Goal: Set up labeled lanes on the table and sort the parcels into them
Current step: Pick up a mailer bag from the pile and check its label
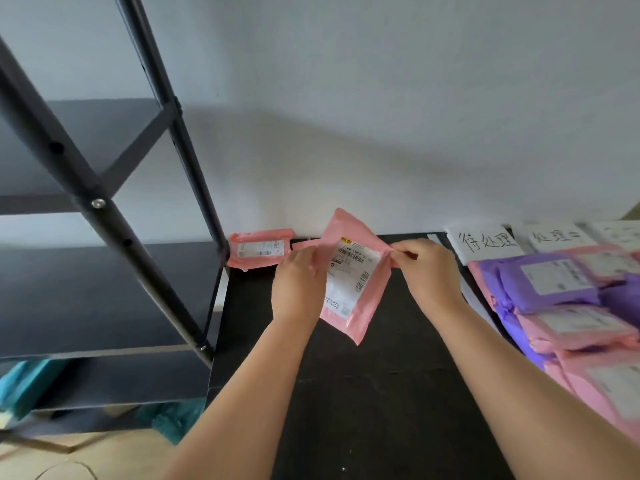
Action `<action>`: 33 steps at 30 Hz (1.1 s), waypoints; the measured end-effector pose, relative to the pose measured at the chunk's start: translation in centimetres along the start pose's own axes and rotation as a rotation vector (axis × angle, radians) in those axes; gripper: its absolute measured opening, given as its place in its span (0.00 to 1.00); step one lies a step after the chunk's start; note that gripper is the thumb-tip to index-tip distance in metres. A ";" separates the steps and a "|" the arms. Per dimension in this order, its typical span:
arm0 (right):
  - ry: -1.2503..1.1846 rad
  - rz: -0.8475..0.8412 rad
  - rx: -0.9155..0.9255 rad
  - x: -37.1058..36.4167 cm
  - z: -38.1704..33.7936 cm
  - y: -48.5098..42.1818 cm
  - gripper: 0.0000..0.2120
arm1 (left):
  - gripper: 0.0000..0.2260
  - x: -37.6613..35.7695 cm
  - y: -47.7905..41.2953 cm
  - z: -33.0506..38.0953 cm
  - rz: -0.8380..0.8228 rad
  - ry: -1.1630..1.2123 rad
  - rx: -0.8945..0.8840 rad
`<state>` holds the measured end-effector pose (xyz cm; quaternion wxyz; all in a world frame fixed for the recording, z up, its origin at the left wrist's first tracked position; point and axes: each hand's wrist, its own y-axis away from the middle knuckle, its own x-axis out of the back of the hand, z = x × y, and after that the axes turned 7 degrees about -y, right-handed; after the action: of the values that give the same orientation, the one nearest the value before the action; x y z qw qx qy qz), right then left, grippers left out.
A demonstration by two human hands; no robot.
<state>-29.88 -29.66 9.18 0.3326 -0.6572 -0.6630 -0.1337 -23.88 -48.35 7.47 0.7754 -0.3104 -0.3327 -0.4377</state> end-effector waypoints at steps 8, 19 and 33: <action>-0.067 0.108 0.001 4.0 -3.3 4.4 0.08 | 0.17 3.3 4.4 2.2 0.011 0.191 0.137; -0.133 0.269 0.040 10.0 -5.7 9.1 0.16 | 0.03 8.2 11.1 6.6 0.076 0.439 0.224; -0.135 0.090 0.019 15.4 -2.0 15.2 0.14 | 0.06 8.1 18.4 13.2 0.085 0.770 0.412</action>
<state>-13.42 -17.29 16.21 0.2992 -0.6906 -0.6550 -0.0678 -7.61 -34.24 18.10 0.9060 0.0231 -0.0868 -0.4136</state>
